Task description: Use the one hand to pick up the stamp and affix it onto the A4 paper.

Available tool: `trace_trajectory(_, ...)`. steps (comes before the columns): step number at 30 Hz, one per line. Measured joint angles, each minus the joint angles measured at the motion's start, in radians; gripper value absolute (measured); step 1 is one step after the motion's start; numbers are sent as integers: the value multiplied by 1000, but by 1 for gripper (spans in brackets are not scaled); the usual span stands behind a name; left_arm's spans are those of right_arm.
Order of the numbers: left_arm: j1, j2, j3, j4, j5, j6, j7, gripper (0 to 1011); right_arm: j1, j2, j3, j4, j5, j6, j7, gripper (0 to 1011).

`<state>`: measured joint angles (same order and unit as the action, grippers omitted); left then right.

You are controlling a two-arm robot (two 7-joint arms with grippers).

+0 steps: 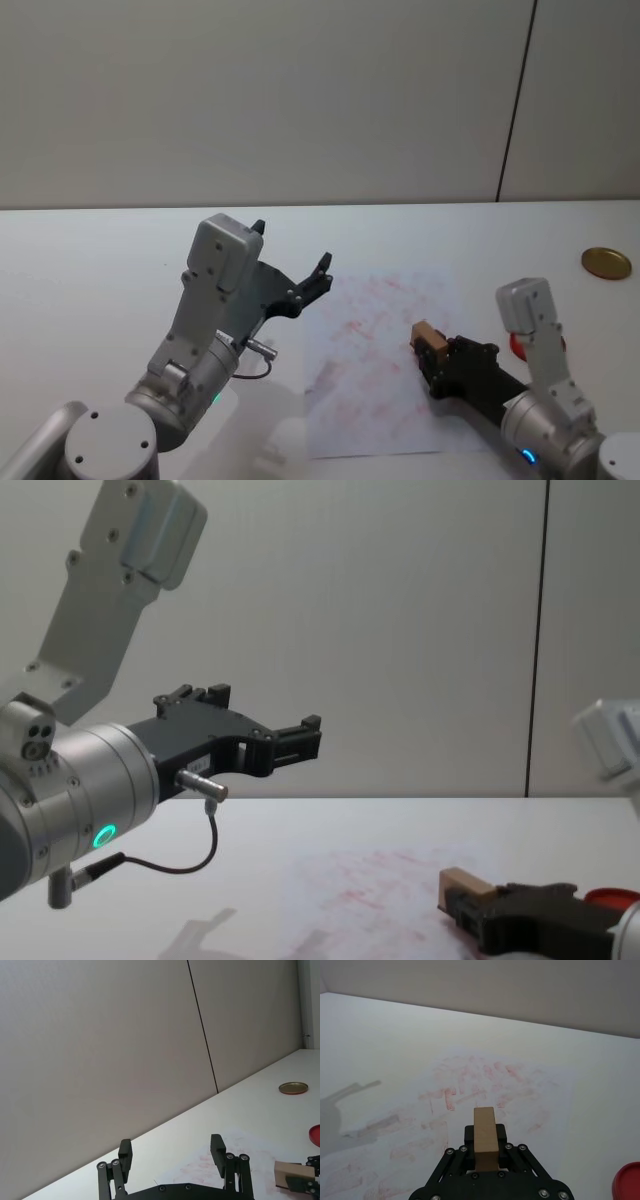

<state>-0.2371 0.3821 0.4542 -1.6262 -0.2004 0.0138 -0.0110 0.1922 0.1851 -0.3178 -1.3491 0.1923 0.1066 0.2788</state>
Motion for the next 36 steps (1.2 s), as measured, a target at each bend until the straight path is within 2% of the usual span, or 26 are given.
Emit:
trace_trajectory(26, 0, 0, 0, 0, 0, 0, 0, 993, 15, 2, -4, 5, -42, 66, 39, 221)
trace_trajectory(30, 0, 0, 0, 0, 0, 0, 0, 993, 14, 4, -3, 1, -39, 66, 42, 221)
trace_trajectory(36, 0, 0, 0, 0, 0, 0, 0, 993, 9, 9, 4, -16, -19, 38, 41, 221)
